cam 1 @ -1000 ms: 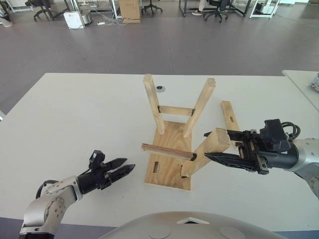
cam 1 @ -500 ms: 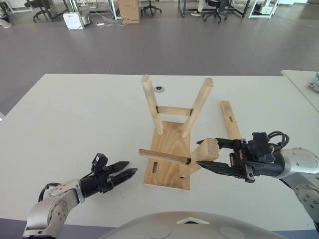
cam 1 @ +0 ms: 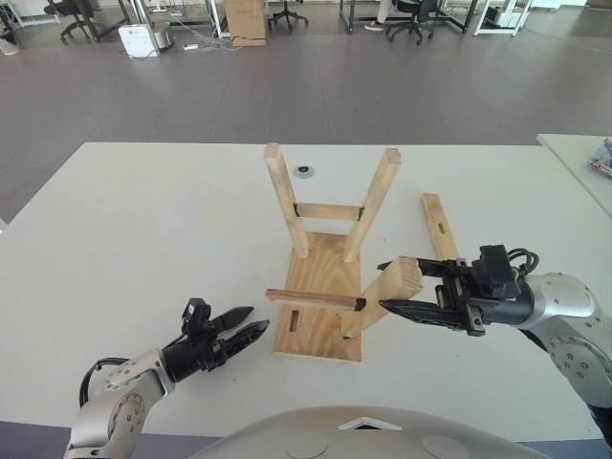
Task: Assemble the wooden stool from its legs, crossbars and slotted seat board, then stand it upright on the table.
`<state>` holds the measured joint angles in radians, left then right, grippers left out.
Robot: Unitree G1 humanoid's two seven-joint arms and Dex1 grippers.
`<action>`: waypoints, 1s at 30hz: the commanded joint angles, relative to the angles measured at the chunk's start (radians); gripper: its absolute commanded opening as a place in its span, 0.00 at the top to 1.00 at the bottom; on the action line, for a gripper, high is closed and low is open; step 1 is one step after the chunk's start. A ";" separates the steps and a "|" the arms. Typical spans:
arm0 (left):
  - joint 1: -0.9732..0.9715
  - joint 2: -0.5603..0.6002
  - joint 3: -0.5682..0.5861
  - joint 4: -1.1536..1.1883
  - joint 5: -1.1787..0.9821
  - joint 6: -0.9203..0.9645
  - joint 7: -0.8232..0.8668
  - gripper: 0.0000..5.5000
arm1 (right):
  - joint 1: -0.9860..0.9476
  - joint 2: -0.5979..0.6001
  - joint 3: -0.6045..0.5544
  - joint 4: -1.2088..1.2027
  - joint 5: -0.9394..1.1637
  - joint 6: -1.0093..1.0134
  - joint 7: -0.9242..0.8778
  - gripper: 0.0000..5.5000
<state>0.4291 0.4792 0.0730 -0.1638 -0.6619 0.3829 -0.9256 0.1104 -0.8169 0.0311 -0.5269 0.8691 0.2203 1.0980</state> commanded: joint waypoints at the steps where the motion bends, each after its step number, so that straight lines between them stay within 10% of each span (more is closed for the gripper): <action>1: 0.036 -0.023 -0.043 0.099 0.086 -0.020 0.030 0.35 | 0.075 -0.098 0.151 0.142 -0.211 0.196 -0.049 0.63; 6: 0.021 -0.034 -0.056 0.175 0.098 -0.081 0.015 0.35 | 0.028 -0.090 0.114 0.193 -0.165 0.220 -0.104 0.63; 15: -0.011 -0.041 -0.074 0.304 0.120 -0.182 -0.021 0.35 | -0.044 -0.051 0.028 0.320 -0.277 0.146 -0.092 0.32; 30: -0.085 -0.048 -0.084 0.456 0.148 -0.261 -0.036 0.35 | -0.171 0.291 -0.083 0.569 -0.623 0.356 -0.861 0.31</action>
<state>0.2771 0.4335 0.0254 0.1388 -0.6197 0.0524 -1.0162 -0.0652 -0.5592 -0.0601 0.0258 0.2703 0.5346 0.2749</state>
